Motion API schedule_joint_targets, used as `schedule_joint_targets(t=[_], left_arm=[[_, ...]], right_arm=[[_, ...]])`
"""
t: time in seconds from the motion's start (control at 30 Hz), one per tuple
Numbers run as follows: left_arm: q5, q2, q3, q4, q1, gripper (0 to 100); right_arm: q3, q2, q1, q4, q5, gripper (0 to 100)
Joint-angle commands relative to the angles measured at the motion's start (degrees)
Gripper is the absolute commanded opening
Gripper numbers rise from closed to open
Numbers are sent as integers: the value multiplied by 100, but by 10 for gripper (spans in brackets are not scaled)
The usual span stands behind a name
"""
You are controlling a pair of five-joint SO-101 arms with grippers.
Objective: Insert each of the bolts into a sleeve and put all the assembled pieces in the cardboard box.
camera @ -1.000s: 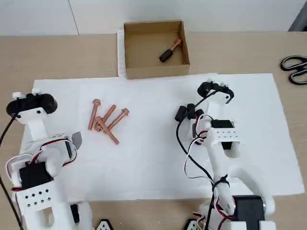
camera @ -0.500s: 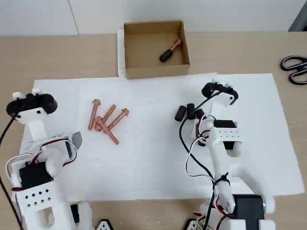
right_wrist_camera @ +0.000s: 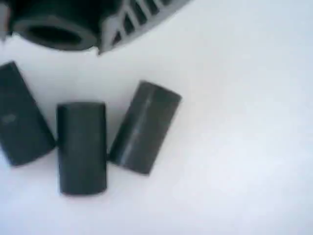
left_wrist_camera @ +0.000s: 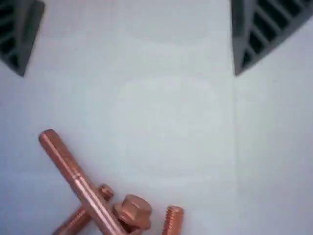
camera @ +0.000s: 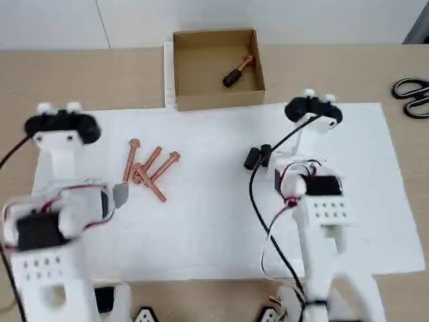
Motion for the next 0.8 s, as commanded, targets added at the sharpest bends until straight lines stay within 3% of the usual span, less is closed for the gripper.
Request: schedule_joint_targets(t=[0.0, 0.23, 0.33, 0.43, 0.57, 0.77], left_arm=[[554, 1415, -840, 62, 211, 253], [2804, 3684, -1815, 79, 888, 253], [2954, 4141, -1807, 62, 1310, 247], [3587, 4440, -1807, 35, 1512, 198], [4316, 4738, -1807, -360, 1442, 152], [4466, 5020, -1807, -510, 1292, 148]], right_arm=[[-211, -699, -22, 171, 246, 3], [-220, -884, 4, 725, 1292, 3], [-220, -892, 4, 804, 1635, 3], [-220, -892, 13, 804, 1697, 3], [-220, -892, 13, 796, 1697, 3], [-220, -892, 13, 796, 1697, 3]])
